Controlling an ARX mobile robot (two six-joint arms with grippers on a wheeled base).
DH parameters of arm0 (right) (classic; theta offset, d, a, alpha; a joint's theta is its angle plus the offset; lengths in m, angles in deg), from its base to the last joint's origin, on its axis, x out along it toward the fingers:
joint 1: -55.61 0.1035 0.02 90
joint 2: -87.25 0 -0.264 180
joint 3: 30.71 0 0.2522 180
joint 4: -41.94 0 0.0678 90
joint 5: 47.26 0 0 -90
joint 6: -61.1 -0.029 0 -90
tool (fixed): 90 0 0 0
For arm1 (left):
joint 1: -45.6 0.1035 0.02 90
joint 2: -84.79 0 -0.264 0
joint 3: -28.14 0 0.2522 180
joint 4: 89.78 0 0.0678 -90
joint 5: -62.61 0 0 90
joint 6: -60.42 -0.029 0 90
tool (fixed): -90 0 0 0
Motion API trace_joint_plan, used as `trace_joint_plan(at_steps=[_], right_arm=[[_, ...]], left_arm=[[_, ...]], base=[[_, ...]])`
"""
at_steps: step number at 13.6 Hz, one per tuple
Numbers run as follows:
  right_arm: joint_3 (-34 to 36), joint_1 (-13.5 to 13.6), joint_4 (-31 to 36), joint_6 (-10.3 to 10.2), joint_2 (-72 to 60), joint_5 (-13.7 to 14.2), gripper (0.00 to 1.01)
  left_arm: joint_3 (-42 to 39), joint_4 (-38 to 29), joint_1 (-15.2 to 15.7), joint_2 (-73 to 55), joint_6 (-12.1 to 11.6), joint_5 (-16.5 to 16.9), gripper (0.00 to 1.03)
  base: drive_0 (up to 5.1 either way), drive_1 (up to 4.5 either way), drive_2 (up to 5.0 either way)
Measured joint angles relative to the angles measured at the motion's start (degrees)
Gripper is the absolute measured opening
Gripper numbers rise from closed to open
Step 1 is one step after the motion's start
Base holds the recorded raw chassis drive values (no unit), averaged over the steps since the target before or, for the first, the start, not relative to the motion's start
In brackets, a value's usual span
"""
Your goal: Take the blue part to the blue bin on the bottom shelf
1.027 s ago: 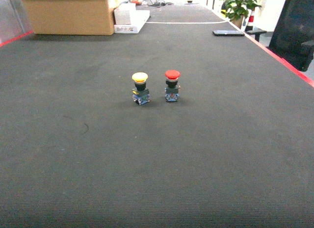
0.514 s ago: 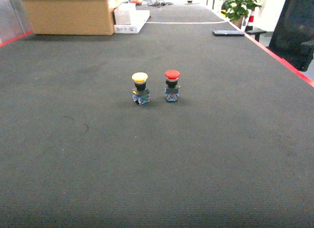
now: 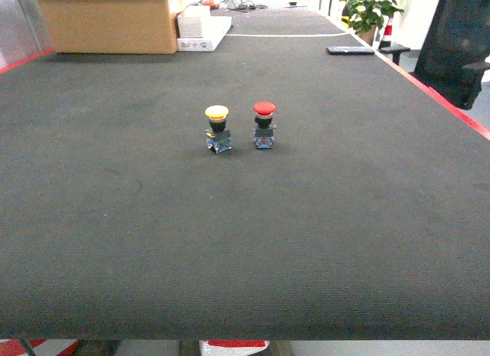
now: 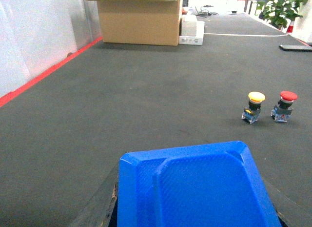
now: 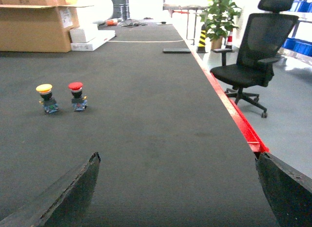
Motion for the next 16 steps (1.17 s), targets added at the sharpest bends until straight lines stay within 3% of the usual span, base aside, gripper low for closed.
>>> trace_joint_plan(at_steps=[16], right_arm=[[0.00, 0.00, 0.07, 0.00, 0.00, 0.07, 0.98]], left_arm=[[0.00, -0.02, -0.07, -0.17, 0.02, -0.20, 0.45]], base=[[0.0, 0.00, 0.0]])
